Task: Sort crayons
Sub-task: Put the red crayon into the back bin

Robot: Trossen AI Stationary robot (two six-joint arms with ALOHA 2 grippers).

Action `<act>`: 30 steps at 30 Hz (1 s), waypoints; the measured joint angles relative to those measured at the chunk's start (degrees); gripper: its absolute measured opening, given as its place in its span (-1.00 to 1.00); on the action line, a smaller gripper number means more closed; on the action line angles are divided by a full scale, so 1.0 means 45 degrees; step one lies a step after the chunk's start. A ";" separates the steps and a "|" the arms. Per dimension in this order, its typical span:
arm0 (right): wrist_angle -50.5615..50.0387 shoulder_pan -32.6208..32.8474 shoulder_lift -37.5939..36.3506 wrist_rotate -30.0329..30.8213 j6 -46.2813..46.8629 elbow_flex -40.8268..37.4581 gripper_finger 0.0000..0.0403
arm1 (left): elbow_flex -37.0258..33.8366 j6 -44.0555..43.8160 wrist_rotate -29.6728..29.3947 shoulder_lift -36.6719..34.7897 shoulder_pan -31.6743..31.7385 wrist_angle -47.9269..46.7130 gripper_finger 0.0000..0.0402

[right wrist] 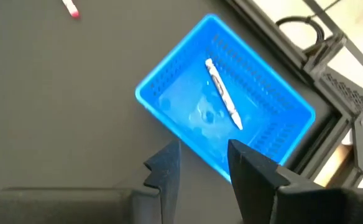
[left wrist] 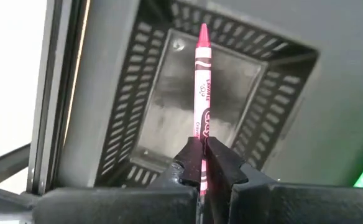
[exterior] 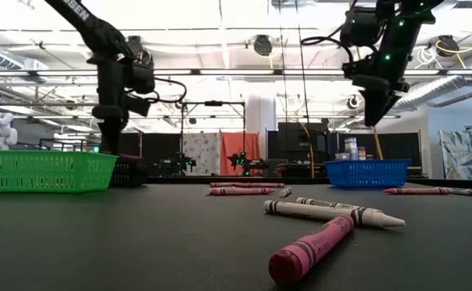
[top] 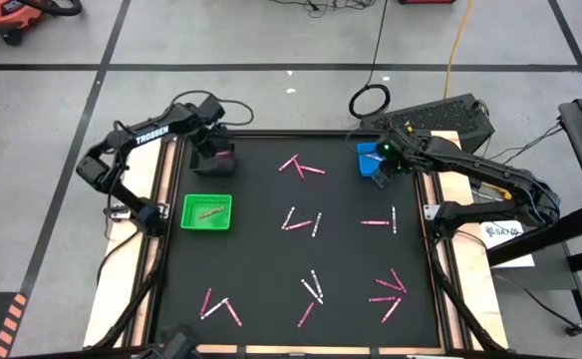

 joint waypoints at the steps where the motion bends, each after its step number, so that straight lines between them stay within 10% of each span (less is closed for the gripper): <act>1: 0.0174 0.0000 -0.0002 0.0000 -0.0036 0.0000 -0.41 | 0.0000 0.0011 0.0013 0.0000 0.0145 -0.0004 -0.96; 30: 0.0775 0.0000 0.0002 -0.0005 -0.0758 0.0000 -0.41 | 0.0000 -0.0031 0.0664 0.0015 0.0775 -0.0129 -0.76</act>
